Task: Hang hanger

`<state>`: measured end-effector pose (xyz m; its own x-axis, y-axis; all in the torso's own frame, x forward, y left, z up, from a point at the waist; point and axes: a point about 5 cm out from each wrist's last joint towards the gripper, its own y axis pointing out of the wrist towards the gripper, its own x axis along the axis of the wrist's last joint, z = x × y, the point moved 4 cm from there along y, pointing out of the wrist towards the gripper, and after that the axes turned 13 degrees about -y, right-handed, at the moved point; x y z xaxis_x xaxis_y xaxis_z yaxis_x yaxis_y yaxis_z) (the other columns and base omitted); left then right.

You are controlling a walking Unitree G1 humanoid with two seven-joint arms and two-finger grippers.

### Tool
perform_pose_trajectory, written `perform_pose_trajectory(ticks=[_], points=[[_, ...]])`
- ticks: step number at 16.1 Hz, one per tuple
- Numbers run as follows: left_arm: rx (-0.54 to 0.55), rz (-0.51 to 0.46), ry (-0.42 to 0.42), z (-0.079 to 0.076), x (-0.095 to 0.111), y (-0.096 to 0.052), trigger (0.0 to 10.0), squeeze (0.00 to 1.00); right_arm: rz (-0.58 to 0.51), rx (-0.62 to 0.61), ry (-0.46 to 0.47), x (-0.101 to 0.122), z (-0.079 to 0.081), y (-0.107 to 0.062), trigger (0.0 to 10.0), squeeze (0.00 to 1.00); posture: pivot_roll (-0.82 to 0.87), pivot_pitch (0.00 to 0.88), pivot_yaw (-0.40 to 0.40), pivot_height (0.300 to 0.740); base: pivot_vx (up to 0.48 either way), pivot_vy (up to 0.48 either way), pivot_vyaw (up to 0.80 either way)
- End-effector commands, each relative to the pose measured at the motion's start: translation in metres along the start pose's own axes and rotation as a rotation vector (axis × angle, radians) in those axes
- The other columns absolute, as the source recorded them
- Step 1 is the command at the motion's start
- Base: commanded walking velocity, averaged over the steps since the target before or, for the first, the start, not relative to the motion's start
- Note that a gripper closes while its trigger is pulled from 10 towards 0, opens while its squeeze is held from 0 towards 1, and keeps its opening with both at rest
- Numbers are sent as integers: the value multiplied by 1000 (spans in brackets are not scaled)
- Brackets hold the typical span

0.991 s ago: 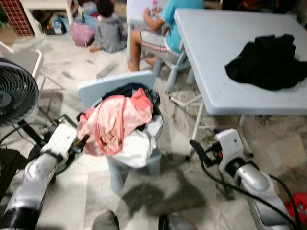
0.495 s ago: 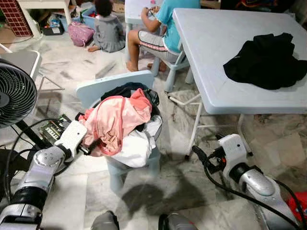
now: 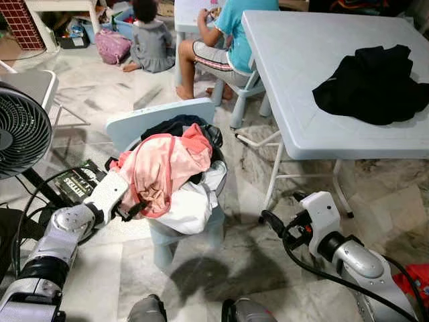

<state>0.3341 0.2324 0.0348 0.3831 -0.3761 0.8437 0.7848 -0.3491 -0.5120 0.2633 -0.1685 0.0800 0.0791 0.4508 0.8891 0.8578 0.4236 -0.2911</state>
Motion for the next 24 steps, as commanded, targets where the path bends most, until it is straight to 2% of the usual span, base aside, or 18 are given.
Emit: perform_pose_trajectory(ticks=[1,8,9,10,11,24], points=[[1,30,22,0,-4,2,10000,0,0,-1,-16,2,-3,-5,10000,0,-127,172,-55,740,0,0,0],[49,66,56,10,-6,5,10000,0,29,-4,-32,0,-5,-18,10000,0,-174,192,-71,740,0,0,0],[54,66,63,10,-6,6,9765,0,34,-5,-37,0,-6,-20,10000,0,-184,194,-75,740,0,0,0],[61,63,62,11,-5,7,5412,0,41,-7,-42,-1,-8,-22,10000,0,-189,196,-76,740,0,0,0],[67,65,64,11,-5,8,0,0,48,-10,-45,-2,-10,-25,10000,0,-194,197,-79,740,0,0,0],[138,40,104,21,-1,6,0,0,47,-21,-57,1,-13,-22,10000,0,-193,185,-78,740,0,0,0]])
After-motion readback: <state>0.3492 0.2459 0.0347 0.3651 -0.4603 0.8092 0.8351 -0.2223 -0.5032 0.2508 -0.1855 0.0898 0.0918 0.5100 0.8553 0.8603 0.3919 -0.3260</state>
